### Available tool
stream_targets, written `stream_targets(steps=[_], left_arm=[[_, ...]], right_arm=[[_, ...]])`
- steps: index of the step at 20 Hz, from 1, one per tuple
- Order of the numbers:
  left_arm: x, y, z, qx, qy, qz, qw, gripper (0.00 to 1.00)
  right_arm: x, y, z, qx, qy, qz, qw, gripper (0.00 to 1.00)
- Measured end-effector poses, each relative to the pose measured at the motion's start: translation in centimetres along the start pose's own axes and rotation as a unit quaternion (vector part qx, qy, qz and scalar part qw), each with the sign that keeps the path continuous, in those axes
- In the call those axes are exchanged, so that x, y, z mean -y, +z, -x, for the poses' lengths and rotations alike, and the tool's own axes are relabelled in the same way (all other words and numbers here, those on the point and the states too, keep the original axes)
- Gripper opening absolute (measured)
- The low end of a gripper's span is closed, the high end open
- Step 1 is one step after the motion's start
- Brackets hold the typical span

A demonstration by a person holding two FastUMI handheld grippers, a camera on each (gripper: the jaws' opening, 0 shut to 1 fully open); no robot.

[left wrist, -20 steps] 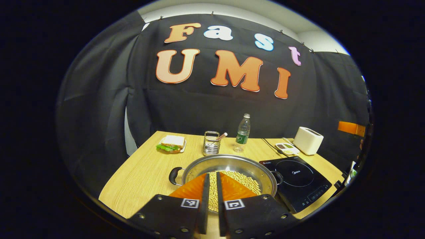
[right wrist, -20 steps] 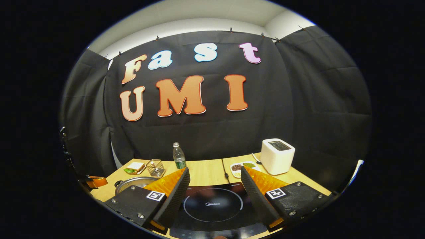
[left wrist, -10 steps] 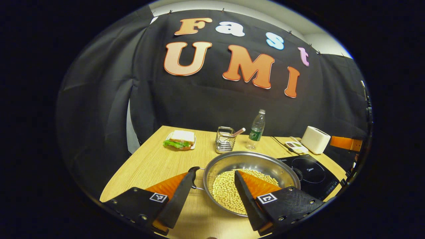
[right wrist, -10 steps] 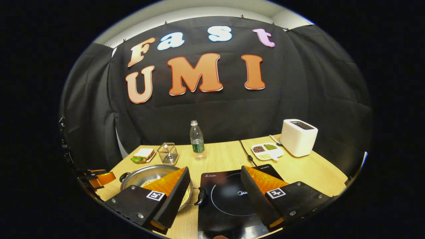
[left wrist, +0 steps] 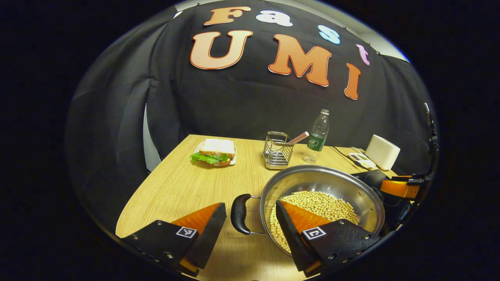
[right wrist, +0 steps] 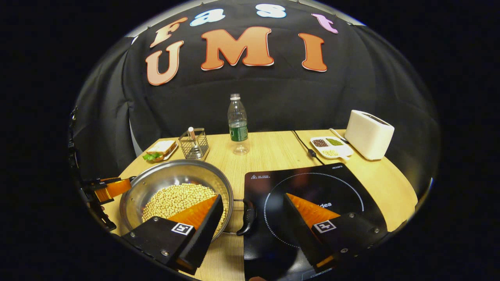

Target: First push the handle of the pot to place it horizontally, then grasp the pot with both hands and set it on the induction cooktop.

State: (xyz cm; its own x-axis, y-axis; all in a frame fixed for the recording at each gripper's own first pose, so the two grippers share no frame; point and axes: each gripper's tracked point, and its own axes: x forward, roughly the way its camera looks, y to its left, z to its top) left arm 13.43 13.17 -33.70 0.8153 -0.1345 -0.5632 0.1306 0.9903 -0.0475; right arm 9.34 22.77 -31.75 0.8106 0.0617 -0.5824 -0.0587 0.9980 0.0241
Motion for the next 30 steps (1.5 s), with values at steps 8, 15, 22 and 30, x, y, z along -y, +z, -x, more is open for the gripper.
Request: stream_targets(steps=[8,15,22,30], left_arm=[[0.2,-1.7,-2.5,-0.027,-0.030,0.036,0.999,0.84],[0.1,-2.9,-2.4,-0.058,-0.005,0.039,0.998,0.53],[0.8,-1.4,1.7,-0.042,0.016,0.046,0.998,0.49],[5.8,2.3,4.8,-0.012,0.011,0.015,1.000,0.49]], right_arm=[[-1.5,-2.6,-2.5,-0.043,0.004,0.003,0.999,0.91],[-1.6,-2.9,-2.5,-0.055,0.011,-0.014,0.998,0.61],[-1.3,-1.3,0.0,-0.039,0.031,-0.023,0.998,0.51],[2.9,2.1,4.2,-0.005,0.034,-0.030,0.999,0.50]])
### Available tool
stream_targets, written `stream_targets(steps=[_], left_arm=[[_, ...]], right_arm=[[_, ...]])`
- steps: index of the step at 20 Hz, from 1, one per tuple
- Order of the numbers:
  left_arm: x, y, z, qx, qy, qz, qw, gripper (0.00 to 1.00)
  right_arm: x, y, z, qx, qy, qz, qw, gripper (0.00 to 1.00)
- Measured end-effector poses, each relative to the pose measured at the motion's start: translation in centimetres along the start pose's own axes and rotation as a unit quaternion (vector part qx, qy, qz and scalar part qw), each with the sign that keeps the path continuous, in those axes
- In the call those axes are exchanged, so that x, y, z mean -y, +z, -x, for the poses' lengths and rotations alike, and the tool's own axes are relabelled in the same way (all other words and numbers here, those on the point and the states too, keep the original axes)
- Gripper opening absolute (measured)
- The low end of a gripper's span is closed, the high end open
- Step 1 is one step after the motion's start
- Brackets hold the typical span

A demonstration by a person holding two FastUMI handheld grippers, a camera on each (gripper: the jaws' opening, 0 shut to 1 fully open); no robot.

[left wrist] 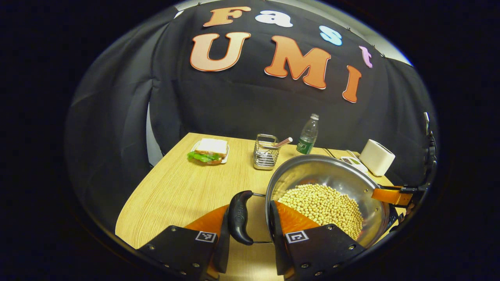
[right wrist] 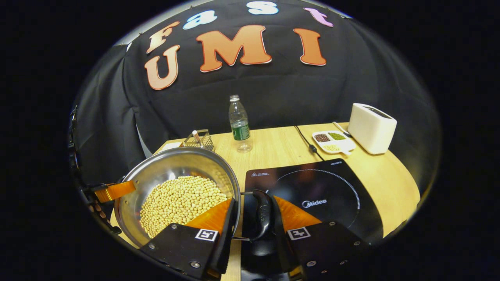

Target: First push the handle of the pot to place it horizontally, then grasp the pot with both hands and set it on the induction cooktop.

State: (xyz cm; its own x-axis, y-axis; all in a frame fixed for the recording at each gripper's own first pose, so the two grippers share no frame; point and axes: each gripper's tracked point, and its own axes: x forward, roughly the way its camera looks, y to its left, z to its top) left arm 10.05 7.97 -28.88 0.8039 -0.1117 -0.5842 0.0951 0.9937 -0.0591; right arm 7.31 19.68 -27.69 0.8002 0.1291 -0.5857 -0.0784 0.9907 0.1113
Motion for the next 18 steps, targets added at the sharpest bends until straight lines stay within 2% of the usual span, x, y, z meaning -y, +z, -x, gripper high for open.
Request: stream_targets(steps=[9,10,11,12,18], left_arm=[[8.6,1.1,0.1,0.001,-0.035,-0.023,0.999,0.49],[9.6,1.3,0.0,0.001,-0.039,-0.025,0.999,0.49],[10.6,1.5,-0.1,0.001,-0.043,-0.027,0.999,0.49],[11.7,1.3,-0.3,-0.002,-0.048,-0.032,0.998,0.49],[17.8,1.0,-1.3,-0.013,-0.076,-0.046,0.996,0.49]], right_arm=[[7.9,1.9,3.3,0.013,-0.022,-0.019,0.999,0.50],[8.9,2.1,3.5,0.015,-0.024,-0.023,0.999,0.46],[9.7,2.0,3.7,0.016,-0.027,-0.028,0.999,0.46],[10.5,2.1,3.9,0.016,-0.030,-0.032,0.999,0.50],[16.3,2.1,5.5,0.014,-0.054,-0.050,0.997,0.50]])
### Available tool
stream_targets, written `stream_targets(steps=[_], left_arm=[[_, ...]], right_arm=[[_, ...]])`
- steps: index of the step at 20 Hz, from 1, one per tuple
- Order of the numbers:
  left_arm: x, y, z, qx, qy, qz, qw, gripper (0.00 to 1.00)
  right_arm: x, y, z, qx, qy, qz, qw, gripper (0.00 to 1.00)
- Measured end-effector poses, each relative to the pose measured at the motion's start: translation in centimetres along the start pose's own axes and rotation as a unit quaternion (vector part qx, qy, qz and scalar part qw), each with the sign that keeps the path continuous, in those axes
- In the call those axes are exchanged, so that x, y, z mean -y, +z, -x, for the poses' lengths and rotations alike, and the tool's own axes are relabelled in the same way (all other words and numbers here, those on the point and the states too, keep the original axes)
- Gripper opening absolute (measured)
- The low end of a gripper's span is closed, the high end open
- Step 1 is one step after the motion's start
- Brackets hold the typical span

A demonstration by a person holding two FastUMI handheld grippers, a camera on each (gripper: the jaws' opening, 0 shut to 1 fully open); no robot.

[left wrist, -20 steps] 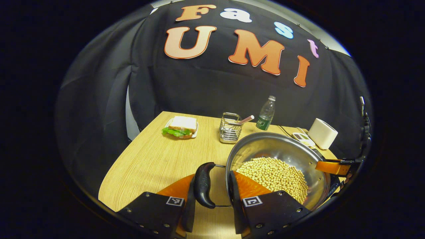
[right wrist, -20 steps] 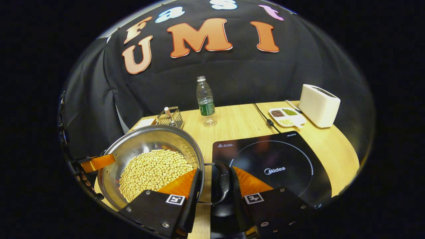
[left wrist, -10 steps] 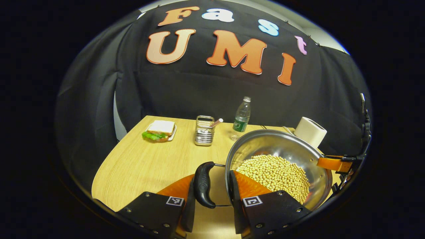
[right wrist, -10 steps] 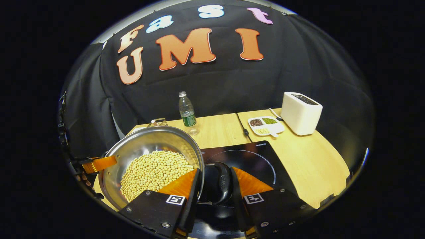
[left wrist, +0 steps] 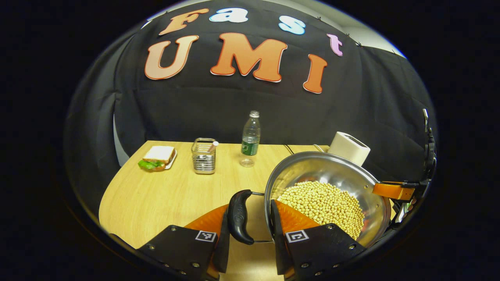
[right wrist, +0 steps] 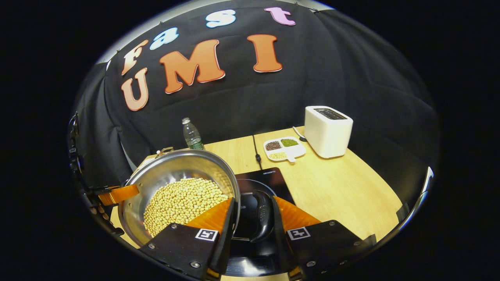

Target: First push the handle of the pot to place it horizontally, then grasp the pot with both hands and set it on the induction cooktop.

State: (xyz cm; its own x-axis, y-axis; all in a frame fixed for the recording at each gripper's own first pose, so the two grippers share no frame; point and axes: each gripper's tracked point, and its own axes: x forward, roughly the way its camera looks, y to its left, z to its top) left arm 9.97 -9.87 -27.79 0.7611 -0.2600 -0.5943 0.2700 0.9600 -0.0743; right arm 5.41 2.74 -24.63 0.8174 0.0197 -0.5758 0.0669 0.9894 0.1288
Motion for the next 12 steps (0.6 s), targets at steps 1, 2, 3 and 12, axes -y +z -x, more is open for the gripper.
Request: stream_targets(steps=[1,2,3,12], left_arm=[[0.8,-0.1,-0.2,-0.002,-0.004,-0.002,1.000,0.49],[1.7,-0.2,-0.6,-0.004,-0.008,-0.004,1.000,0.49],[2.5,-0.4,-1.0,-0.007,-0.012,-0.004,1.000,0.47],[7.2,-2.2,-4.3,-0.035,-0.038,-0.001,0.999,0.49]], right_arm=[[0.8,0.2,0.1,0.001,-0.004,-0.002,1.000,0.50],[1.5,0.4,0.2,0.001,-0.007,-0.005,1.000,0.46],[2.2,0.4,0.2,0.001,-0.010,-0.007,1.000,0.50],[7.1,0.1,-0.9,-0.012,-0.032,-0.010,0.999,0.50]])
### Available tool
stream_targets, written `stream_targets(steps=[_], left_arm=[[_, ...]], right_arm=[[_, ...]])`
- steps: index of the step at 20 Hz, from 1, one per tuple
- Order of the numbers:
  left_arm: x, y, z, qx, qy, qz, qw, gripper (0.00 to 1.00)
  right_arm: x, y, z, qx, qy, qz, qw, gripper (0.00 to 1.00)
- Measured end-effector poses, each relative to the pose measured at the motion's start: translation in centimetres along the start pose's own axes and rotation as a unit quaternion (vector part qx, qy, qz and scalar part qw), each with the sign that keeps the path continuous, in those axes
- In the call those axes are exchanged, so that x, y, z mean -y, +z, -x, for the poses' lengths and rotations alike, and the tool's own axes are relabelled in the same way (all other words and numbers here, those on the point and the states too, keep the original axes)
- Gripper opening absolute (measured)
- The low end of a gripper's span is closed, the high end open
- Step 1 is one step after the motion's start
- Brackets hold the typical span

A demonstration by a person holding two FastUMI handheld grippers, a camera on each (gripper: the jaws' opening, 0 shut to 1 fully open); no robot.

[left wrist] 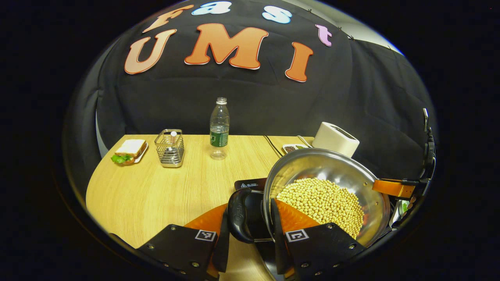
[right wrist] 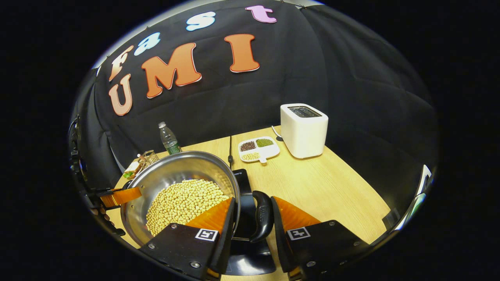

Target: First push the handle of the pot to place it horizontally, then grasp the pot with both hands and set it on the induction cooktop.

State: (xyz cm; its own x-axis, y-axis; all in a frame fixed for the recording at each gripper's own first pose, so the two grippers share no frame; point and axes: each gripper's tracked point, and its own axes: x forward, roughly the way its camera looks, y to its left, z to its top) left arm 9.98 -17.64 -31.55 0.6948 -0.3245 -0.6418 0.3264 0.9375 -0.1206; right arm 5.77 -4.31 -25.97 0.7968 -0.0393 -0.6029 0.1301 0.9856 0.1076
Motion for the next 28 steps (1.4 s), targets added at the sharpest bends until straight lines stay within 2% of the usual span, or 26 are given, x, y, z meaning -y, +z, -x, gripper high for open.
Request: stream_targets(steps=[16,18,20,21,22,24,26,28], left_arm=[[-0.4,-2.6,-2.0,-0.034,0.009,0.023,0.999,0.52],[-0.4,-1.0,-0.9,-0.008,0.008,0.008,1.000,0.58],[-0.5,0.1,0.5,0.003,0.013,0.015,1.000,0.56],[-0.6,0.9,1.4,0.015,0.015,0.025,0.999,0.63],[-1.2,2.0,2.6,0.033,0.024,0.028,0.999,0.72],[-2.7,4.6,5.5,0.076,0.053,0.018,0.996,0.91],[-3.3,7.1,8.8,0.117,0.073,0.003,0.990,0.92],[-2.6,10.1,12.5,0.163,0.072,-0.002,0.984,0.91]], right_arm=[[-0.2,-2.0,-3.2,-0.045,0.019,-0.040,0.998,0.51],[0.1,0.4,-2.1,0.000,0.010,-0.044,0.999,0.58],[0.8,3.2,-0.4,0.033,0.007,-0.039,0.999,0.72],[0.6,4.2,0.8,0.046,0.009,-0.034,0.998,0.86],[0.8,5.3,1.9,0.061,0.007,-0.026,0.998,0.92],[1.2,7.7,4.3,0.101,0.000,-0.006,0.995,0.95],[1.2,10.0,7.2,0.139,0.001,0.009,0.990,0.95],[1.6,11.7,9.9,0.172,0.002,0.016,0.985,0.95]])
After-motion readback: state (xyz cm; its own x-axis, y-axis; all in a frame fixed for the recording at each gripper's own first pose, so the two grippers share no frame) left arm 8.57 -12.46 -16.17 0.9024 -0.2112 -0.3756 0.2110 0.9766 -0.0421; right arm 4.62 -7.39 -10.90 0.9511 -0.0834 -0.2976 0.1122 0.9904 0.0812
